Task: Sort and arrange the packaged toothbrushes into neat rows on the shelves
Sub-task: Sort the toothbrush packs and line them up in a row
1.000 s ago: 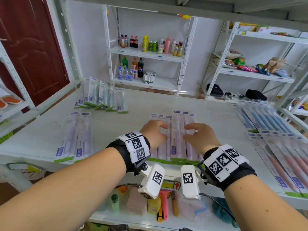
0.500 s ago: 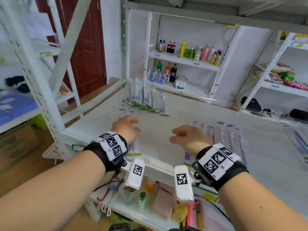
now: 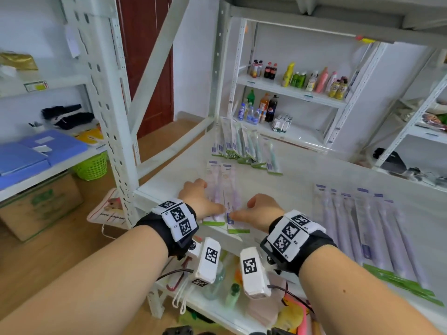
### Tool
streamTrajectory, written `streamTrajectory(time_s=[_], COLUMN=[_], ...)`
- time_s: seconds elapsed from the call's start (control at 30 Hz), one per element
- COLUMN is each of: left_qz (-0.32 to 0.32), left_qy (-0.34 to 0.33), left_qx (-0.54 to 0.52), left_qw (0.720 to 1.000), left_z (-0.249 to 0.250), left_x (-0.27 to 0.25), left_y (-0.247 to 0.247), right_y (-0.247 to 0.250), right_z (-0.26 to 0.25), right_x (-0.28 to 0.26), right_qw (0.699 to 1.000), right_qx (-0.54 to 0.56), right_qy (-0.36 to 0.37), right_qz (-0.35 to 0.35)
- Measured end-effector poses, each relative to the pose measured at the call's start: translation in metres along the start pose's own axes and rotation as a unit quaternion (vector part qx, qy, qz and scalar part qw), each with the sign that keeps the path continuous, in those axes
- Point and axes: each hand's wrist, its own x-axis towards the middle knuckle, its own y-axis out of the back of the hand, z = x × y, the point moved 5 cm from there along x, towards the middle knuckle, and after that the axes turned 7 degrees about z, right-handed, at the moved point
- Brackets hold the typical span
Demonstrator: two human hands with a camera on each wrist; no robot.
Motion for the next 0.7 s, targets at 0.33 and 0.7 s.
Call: streamTrajectory(time_s=[0.33,0.7], left_qz=[-0.025,-0.031], left_qy=[-0.031,-0.075], left_qx=[0.024,0.097], left_qw=[0.999,0.992], left_z=[-0.005,0.000], left_x=[-0.001,-0.004], left_y=[0.011,0.017], right_y=[0.002,0.008], right_z=[-0.003,0.015], right_x=[0.001,-0.001], right_qw=[0.996,0.996], right_qx=[-0.086,-0.047], right_qy=[-0.017,-0.077], right_qz=[0.002,-0.005])
